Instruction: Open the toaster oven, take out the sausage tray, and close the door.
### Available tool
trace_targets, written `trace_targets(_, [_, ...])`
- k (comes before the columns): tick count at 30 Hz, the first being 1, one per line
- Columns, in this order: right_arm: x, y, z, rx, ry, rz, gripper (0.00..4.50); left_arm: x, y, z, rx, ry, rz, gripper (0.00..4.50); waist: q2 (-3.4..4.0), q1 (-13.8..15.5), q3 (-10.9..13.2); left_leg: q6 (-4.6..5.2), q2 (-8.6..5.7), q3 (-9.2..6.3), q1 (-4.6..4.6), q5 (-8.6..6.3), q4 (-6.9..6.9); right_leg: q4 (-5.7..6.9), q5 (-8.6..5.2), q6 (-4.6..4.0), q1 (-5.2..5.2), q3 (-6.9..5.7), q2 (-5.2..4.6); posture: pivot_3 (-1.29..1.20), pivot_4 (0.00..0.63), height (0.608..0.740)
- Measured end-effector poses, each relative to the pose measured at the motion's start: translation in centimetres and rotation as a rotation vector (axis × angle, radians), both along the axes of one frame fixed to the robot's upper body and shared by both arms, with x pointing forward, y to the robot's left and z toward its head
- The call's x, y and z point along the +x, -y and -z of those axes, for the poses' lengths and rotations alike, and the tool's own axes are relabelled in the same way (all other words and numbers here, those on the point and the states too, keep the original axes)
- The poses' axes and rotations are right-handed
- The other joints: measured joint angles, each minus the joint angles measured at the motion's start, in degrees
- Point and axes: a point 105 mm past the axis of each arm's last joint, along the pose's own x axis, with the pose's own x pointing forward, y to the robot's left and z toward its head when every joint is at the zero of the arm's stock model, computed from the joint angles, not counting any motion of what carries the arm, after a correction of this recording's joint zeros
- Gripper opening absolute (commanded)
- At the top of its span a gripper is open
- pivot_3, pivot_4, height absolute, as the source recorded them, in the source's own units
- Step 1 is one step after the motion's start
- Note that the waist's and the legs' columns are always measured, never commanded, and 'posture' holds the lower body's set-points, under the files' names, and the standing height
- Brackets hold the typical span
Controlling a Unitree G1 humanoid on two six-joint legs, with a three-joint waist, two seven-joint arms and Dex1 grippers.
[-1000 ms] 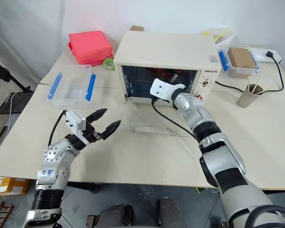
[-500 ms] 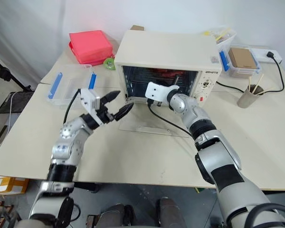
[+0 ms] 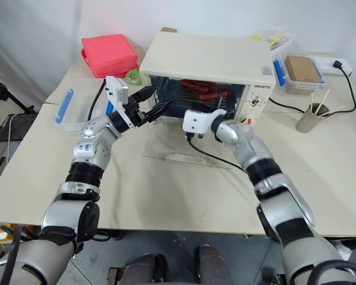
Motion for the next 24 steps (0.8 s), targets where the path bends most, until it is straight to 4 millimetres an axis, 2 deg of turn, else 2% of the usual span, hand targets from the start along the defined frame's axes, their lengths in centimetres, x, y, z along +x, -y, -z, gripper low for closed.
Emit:
trace_targets(7, [-4.8, 0.3, 2.2, -0.013, -0.054, -0.044, 0.02, 0.0, -0.3, 0.4, -0.004, -0.027, 0.009, 4.24, -0.01, 0.7, 0.0, -0.04, -0.04, 0.02, 0.00, 0.03, 0.06, 0.03, 0.00, 0.00, 0.01, 0.04, -0.02, 0.00, 0.150, 0.740])
trace_targets(14, [-7.6, 1.0, 2.0, -0.018, -0.037, -0.051, 0.02, -0.1, -2.0, 2.6, 0.008, -0.103, -0.014, 4.24, -0.02, 1.0, 0.0, -0.04, -0.04, 0.01, 0.04, 0.03, 0.08, -0.03, 0.00, 0.00, 0.03, 0.03, -0.01, 0.00, 0.150, 0.740])
trace_targets(18, [-9.4, 1.3, 2.3, -0.038, -0.050, -0.067, 0.02, -0.5, -3.2, 2.5, 0.000, -0.127, -0.032, 4.24, -0.02, 1.4, 0.0, -0.03, -0.05, 0.02, 0.04, 0.03, 0.08, -0.05, 0.00, 0.00, 0.04, 0.04, -0.01, 0.00, 0.150, 0.740])
trace_targets(21, [-10.7, 1.3, 2.7, -0.051, -0.068, -0.092, 0.02, -1.6, -4.8, 2.9, 0.000, -0.186, -0.021, 4.24, -0.02, 1.1, 0.0, -0.04, -0.03, 0.03, 0.08, 0.03, 0.06, -0.05, 0.00, 0.00, 0.05, 0.07, 0.00, 0.00, 0.150, 0.740])
trace_targets(24, [-11.7, 1.3, 3.0, -0.073, -0.090, -0.118, 0.02, -3.7, -6.0, 4.2, -0.038, -0.350, 0.053, 4.24, -0.02, 1.0, 0.0, -0.04, -0.03, 0.00, 0.13, 0.03, 0.07, -0.06, 0.00, 0.00, 0.08, 0.07, 0.00, 0.00, 0.150, 0.740])
